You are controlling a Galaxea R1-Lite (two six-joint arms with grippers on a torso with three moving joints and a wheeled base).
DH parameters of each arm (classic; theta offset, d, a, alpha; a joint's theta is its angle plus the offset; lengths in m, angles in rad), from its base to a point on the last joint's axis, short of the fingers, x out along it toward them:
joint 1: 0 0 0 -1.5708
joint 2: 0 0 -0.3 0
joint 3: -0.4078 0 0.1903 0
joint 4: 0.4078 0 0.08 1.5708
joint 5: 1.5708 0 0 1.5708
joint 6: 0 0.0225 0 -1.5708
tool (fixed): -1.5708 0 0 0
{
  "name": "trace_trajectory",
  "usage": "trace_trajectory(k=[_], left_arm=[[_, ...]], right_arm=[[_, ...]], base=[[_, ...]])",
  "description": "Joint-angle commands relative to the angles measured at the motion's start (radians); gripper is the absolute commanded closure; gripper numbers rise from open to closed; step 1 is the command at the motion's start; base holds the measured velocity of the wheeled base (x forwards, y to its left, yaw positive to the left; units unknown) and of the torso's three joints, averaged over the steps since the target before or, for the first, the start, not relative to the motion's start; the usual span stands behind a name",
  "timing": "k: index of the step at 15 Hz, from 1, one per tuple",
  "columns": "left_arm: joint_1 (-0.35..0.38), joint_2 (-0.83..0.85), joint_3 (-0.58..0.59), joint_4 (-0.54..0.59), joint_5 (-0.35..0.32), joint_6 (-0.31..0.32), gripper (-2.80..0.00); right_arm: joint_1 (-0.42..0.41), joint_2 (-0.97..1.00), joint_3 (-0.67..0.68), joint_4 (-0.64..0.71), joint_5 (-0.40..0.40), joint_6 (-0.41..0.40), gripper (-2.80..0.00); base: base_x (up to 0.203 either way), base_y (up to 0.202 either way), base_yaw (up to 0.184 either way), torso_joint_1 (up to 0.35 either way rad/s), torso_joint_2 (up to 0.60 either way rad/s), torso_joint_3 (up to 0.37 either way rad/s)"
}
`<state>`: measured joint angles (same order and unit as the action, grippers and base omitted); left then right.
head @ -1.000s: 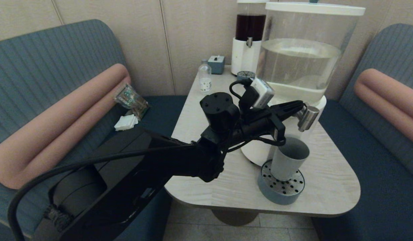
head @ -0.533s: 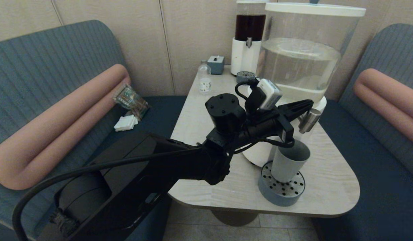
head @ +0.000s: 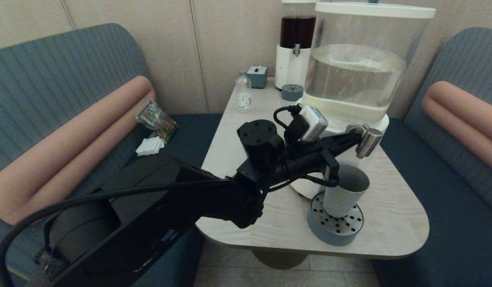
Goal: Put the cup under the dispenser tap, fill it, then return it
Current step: Turn off the faucet, then place the cup next to the water dispenser
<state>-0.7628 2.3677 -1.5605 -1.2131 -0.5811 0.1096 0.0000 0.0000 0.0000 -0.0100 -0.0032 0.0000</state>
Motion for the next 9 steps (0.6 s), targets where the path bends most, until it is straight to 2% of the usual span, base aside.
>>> trace_trajectory(k=[1,3,7,9], left_arm=[[0.022,-0.057,0.073,-0.032,-0.001,0.000,0.00],[0.051,-0.119,0.177,-0.064,-0.001,-0.002,0.00],[0.115,-0.243,0.457,-0.152,0.004,-0.005,0.00],[0.169,-0.340,0.592,-0.179,0.038,-0.010,0.00]], right_arm=[[0.001,0.002,0.000,-0.001,0.000,0.000,0.00],[0.001,0.002,0.000,-0.001,0.000,0.000,0.00],[0.000,0.002,0.000,-0.001,0.000,0.000,0.00],[0.000,0.002,0.000,-0.001,0.000,0.000,0.00]], base=[[0.000,0.000,0.000,0.000,0.00,0.000],[0.000,0.000,0.000,0.000,0.00,0.000],[0.000,0.000,0.000,0.000,0.00,0.000],[0.000,0.000,0.000,0.000,0.00,0.000]])
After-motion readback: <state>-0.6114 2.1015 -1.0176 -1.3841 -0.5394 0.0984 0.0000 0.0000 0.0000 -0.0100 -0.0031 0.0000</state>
